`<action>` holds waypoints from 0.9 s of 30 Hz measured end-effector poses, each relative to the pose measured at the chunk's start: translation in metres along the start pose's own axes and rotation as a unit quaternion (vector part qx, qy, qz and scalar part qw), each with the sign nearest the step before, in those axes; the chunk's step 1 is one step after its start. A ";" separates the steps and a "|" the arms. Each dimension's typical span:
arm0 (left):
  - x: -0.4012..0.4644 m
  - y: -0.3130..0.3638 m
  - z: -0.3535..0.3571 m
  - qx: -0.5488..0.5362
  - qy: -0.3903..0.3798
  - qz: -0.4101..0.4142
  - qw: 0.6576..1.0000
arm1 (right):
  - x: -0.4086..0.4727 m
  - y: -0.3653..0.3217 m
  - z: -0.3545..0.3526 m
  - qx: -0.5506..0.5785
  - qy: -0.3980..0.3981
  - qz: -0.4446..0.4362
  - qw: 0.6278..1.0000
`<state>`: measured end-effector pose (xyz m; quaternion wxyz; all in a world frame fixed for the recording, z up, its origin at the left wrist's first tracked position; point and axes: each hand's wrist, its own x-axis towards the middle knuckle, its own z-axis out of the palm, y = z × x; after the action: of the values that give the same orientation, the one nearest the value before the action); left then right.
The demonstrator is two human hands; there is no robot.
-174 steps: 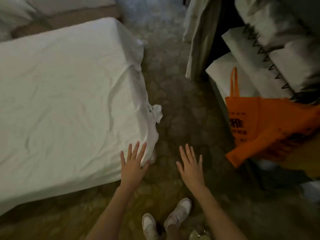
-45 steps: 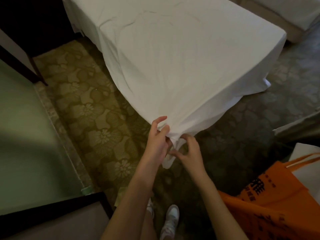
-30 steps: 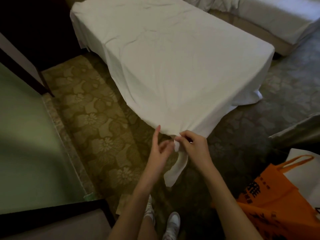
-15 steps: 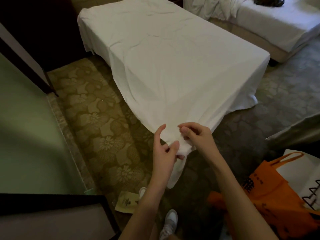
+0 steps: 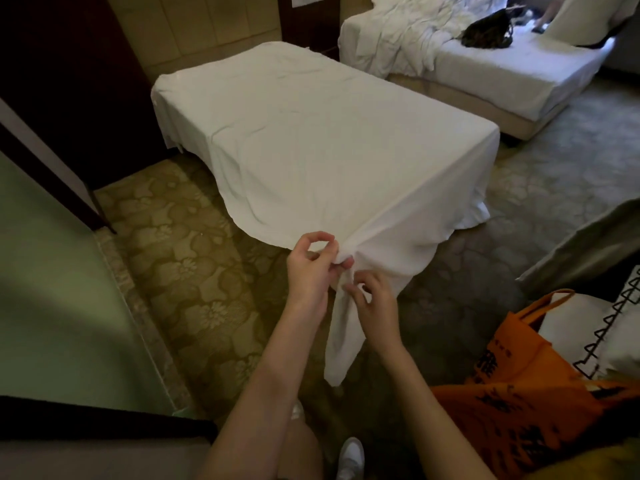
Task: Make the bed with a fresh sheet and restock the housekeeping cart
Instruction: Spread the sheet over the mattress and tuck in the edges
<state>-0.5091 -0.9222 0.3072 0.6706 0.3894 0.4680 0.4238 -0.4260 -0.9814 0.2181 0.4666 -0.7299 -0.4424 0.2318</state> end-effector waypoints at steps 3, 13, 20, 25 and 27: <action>0.011 0.012 -0.005 0.007 0.008 0.023 1.000 | -0.004 -0.005 -0.022 0.010 -0.001 0.004 1.000; -0.019 -0.044 -0.024 0.146 -0.167 0.008 0.975 | 0.021 -0.067 -0.057 0.085 -0.003 -0.032 0.996; -0.017 -0.045 0.000 0.165 -0.051 0.099 0.980 | 0.065 -0.084 -0.066 0.100 -0.027 -0.033 0.994; -0.015 -0.019 0.008 0.073 -0.023 0.061 0.995 | 0.056 -0.061 -0.078 0.074 -0.038 -0.016 0.996; -0.011 -0.007 0.010 -0.010 -0.002 0.019 1.000 | 0.026 -0.047 -0.076 0.062 -0.018 -0.014 0.998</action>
<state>-0.4999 -0.9366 0.3064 0.6671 0.3925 0.4546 0.4407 -0.3755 -0.9870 0.2962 0.5059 -0.6890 -0.4459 0.2656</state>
